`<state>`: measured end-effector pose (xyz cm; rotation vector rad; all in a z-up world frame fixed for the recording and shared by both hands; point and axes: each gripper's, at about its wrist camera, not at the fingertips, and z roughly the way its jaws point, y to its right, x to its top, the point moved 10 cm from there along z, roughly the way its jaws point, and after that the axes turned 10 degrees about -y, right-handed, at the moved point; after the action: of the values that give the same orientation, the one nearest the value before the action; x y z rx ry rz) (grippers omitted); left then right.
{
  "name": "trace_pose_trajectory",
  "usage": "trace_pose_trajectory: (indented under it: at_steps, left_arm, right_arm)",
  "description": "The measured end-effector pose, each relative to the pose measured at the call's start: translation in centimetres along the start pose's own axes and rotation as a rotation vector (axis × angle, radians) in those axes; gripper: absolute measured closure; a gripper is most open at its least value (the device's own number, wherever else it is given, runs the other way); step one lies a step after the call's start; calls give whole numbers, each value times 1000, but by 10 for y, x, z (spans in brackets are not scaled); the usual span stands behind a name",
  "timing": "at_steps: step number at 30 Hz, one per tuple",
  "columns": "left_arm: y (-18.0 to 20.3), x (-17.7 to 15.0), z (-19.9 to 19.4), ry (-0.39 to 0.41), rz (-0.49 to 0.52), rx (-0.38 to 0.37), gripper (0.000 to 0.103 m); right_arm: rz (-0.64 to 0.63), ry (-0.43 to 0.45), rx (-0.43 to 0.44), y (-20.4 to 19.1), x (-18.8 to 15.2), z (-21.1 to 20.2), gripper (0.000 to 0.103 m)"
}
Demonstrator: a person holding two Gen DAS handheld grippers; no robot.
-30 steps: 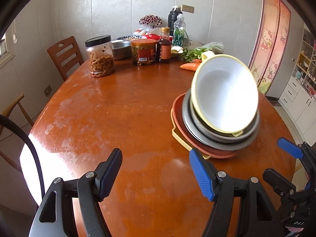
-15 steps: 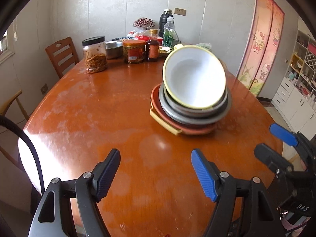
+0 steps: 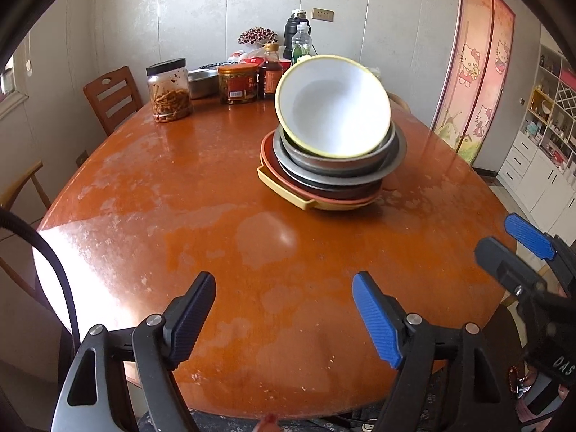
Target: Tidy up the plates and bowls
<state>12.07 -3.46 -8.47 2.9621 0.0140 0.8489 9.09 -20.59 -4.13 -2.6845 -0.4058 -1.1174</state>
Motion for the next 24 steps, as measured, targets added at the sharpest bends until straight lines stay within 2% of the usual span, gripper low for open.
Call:
trace_pose_trajectory:
  at_steps: [9, 16, 24]
  left_arm:
    - [-4, -9, 6, 4, 3, 67, 24]
    - [0, -21, 16, -32, 5, 80, 24]
    - [2, -23, 16, -31, 6, 83, 24]
  right_arm:
    - [52, -22, 40, 3, -17, 9, 21]
    - [74, -58, 62, 0, -32, 24, 21]
    - [49, -71, 62, -5, -37, 28, 21]
